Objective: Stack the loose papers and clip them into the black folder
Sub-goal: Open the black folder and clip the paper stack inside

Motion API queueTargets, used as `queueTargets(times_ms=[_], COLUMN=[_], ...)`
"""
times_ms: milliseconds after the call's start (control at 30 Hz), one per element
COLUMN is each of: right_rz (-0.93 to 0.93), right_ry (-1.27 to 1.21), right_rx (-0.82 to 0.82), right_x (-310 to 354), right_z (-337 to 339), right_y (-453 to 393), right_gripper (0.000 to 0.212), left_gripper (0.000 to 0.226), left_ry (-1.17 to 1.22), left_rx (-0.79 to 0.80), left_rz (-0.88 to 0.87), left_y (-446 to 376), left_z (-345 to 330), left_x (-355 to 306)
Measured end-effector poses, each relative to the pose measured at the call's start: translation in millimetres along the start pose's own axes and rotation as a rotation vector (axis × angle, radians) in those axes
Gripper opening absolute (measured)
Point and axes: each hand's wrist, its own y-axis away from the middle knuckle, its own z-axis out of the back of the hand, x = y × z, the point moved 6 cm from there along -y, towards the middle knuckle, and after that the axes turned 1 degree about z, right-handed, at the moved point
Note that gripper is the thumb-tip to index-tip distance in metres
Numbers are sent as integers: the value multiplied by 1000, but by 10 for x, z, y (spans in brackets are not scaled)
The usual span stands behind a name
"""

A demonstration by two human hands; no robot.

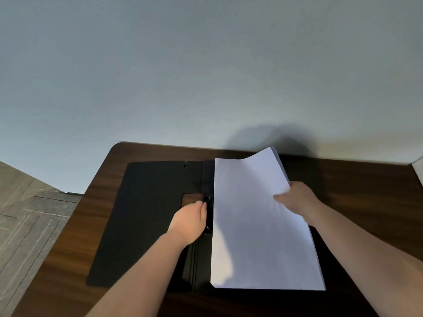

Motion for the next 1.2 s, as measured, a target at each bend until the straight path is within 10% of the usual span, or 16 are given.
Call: queueTargets(times_ms=[1200], right_rz=[6], right_ry=[-205], right_rx=[70], right_x=[25], right_z=[-208], right_y=[-3], right_gripper=[30], left_gripper=[35], left_ry=[-109], left_rx=[113], left_rz=[67], left_y=[-107], left_z=[31], left_x=[-42])
